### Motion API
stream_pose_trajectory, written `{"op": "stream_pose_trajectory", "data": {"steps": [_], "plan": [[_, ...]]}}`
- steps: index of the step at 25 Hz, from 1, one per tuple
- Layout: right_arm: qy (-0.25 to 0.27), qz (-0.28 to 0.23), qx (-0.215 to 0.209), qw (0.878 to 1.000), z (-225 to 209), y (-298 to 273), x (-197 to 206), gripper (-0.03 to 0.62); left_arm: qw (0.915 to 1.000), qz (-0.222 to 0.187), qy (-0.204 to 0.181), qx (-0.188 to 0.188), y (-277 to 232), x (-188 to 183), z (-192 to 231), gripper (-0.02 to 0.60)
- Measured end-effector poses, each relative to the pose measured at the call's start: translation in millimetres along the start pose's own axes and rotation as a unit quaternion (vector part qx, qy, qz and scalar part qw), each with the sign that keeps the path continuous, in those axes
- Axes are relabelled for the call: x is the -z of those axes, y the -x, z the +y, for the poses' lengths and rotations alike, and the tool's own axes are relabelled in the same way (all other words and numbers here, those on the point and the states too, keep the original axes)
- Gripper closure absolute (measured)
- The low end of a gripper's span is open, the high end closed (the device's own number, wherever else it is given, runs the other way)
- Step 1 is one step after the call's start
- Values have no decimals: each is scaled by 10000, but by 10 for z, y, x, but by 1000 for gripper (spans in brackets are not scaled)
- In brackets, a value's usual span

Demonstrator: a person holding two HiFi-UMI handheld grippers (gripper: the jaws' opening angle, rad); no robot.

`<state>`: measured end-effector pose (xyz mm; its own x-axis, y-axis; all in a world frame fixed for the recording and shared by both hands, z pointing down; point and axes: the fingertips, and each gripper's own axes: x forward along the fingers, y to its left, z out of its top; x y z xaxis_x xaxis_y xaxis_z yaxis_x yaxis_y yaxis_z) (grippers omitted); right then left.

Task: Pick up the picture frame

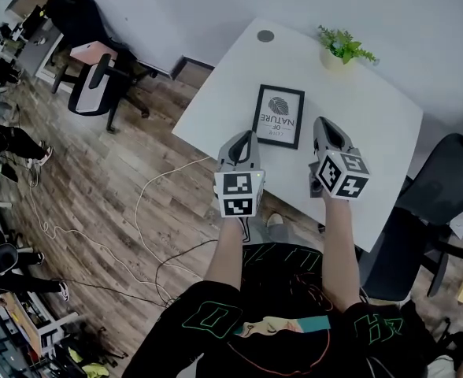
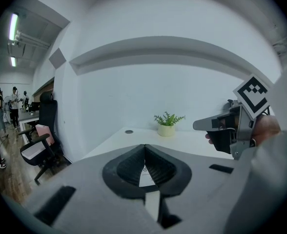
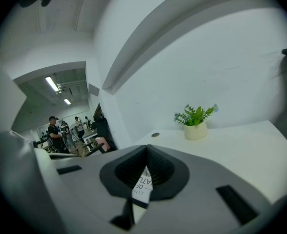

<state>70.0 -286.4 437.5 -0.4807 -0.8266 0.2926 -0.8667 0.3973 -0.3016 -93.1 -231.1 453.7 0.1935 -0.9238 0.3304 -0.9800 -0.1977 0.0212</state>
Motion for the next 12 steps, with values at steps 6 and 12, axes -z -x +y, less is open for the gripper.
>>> {"op": "stream_pose_trajectory", "data": {"steps": [6, 12], "plan": [[-181, 83, 245, 9995, -255, -172, 30, 589, 9997, 201, -34, 141, -289, 67, 19, 574], [-403, 293, 372, 9981, -378, -419, 221, 589, 9976, 640, 10, 254, -573, 270, 101, 572]]}}
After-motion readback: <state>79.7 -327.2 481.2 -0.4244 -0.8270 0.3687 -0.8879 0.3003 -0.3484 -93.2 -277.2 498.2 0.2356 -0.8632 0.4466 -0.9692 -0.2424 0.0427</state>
